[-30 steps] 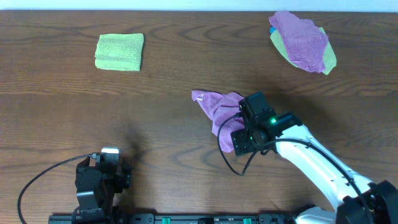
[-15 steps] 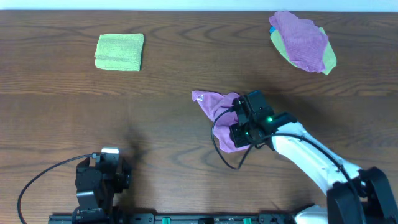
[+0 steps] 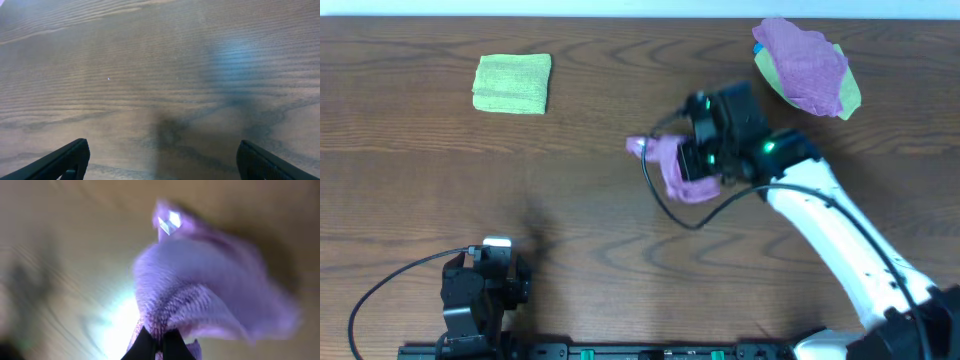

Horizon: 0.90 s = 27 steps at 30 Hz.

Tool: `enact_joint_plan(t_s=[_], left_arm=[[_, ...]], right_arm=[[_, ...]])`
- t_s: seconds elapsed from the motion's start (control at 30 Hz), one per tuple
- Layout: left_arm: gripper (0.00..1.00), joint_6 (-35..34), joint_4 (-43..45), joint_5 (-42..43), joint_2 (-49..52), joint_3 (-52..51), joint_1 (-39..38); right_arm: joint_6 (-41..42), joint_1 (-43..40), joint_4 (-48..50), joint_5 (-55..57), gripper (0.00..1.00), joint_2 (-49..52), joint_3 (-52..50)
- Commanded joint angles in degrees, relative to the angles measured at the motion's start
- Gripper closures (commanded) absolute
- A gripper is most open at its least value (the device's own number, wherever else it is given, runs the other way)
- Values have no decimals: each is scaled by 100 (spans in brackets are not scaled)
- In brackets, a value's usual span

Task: Fold the cloth
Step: 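Drag the pink cloth across the table and lay it flat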

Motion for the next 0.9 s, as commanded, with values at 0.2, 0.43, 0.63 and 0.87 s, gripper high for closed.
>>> enact_joint_plan(t_s=[0.2, 0.43, 0.63, 0.87], left_arm=[[5, -20, -85, -15, -37, -114, 13], [5, -20, -83, -15, -37, -114, 13], [5, -20, -85, -15, -37, -114, 15], [5, -20, -83, -15, -37, -114, 13]], right_arm=[[-254, -37, 205, -1685, 99, 9, 1871], [348, -4, -1388, 887, 1, 400, 1869], [461, -2, -2498, 1427, 1, 603, 1869], [345, 7, -3038, 929, 1, 603, 1869]])
